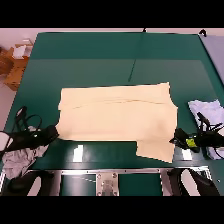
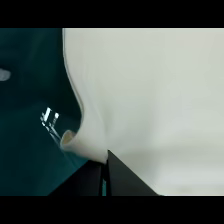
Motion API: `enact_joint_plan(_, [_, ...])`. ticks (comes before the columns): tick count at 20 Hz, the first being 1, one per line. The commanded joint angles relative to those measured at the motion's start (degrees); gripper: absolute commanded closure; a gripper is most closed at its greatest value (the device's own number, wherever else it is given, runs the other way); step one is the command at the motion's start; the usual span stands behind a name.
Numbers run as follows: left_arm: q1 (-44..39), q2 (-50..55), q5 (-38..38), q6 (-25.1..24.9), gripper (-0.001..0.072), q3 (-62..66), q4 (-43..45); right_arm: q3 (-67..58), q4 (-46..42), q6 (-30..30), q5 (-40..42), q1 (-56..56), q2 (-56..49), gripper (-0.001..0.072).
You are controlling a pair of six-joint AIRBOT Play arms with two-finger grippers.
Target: Fold the shirts.
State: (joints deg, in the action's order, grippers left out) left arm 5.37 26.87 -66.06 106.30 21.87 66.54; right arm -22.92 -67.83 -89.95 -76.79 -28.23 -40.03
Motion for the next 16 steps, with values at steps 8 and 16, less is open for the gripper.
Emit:
enact_joint_plan(8, [0.09, 18.03, 1.44, -2.69, 0.0685, 18.21, 0.61, -21.09, 10.95, 0.63, 2.97, 2.34, -10.82, 0.0696])
enact_joint_plan(16, [0.09, 52.28, 10.01, -10.95, 0.0684, 43.52, -9.42, -47.01, 12.39, -1.2, 11.87, 13.18, -43.19, 0.0696])
